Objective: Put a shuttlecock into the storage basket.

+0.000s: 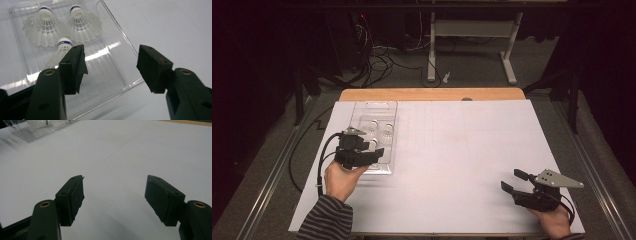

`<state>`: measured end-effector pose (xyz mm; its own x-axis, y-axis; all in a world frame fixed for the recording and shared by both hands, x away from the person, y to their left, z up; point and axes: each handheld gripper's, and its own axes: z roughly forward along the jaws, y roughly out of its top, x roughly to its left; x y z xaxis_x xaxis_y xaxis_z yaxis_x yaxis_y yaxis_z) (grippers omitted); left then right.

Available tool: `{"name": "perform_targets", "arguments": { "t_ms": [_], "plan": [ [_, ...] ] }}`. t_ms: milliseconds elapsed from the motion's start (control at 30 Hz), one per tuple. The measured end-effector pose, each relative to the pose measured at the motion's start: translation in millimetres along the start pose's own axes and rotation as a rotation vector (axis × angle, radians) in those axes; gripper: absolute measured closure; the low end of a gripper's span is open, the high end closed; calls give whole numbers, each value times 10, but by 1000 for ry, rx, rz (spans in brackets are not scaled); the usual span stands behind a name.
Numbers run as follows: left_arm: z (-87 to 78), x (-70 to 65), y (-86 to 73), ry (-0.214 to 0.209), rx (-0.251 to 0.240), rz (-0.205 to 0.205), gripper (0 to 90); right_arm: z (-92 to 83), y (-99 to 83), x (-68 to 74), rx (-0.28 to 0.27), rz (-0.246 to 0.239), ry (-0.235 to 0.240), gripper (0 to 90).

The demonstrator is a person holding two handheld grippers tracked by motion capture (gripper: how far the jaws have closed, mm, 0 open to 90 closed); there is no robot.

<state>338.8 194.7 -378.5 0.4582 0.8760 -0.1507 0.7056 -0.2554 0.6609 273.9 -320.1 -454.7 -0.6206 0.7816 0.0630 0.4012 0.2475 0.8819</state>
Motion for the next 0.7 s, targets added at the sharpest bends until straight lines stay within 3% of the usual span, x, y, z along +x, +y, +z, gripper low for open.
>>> {"name": "perform_targets", "arguments": {
  "t_ms": [700],
  "plan": [
    [-146, 56, -224, 17, -70, -9, 409, 4, 1, -2, 3, -4, -4, 321]
  ]
}}
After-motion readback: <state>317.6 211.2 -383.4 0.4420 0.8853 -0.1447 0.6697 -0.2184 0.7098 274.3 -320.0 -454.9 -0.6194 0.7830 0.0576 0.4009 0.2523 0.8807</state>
